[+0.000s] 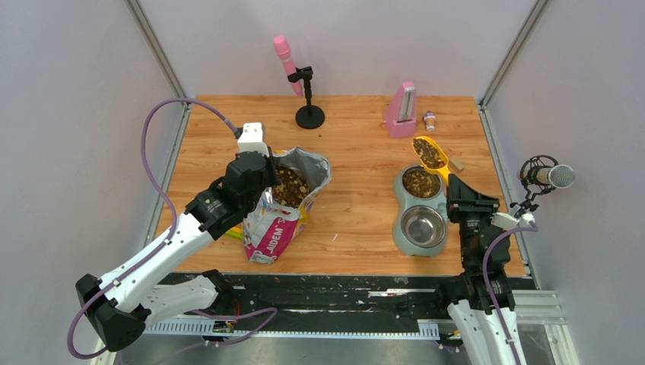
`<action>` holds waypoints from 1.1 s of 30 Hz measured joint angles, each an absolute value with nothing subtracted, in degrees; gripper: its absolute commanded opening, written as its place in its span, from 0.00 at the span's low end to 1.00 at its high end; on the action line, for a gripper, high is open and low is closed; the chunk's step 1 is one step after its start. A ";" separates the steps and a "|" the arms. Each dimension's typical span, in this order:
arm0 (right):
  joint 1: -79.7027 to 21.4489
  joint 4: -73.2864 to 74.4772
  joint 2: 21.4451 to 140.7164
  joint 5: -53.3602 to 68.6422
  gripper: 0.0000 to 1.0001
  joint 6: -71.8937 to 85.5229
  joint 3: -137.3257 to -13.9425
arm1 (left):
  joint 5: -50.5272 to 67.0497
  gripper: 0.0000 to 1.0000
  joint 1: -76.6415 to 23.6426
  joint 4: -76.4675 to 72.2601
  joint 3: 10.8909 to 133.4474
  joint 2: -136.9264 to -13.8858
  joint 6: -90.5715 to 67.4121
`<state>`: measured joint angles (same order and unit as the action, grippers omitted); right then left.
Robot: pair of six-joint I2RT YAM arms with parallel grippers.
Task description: Serve the pet food
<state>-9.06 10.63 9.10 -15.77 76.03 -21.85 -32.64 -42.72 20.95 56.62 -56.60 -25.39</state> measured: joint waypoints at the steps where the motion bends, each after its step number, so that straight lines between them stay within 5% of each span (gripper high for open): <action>1: -9.06 11.40 9.10 -16.62 0.00 75.94 -21.85 | -32.64 0.00 -42.70 20.97 56.62 -56.60 -25.39; 33: -9.06 26.09 14.79 -26.81 0.00 74.32 -17.61 | -33.63 0.00 -42.72 21.30 56.62 -56.60 -25.43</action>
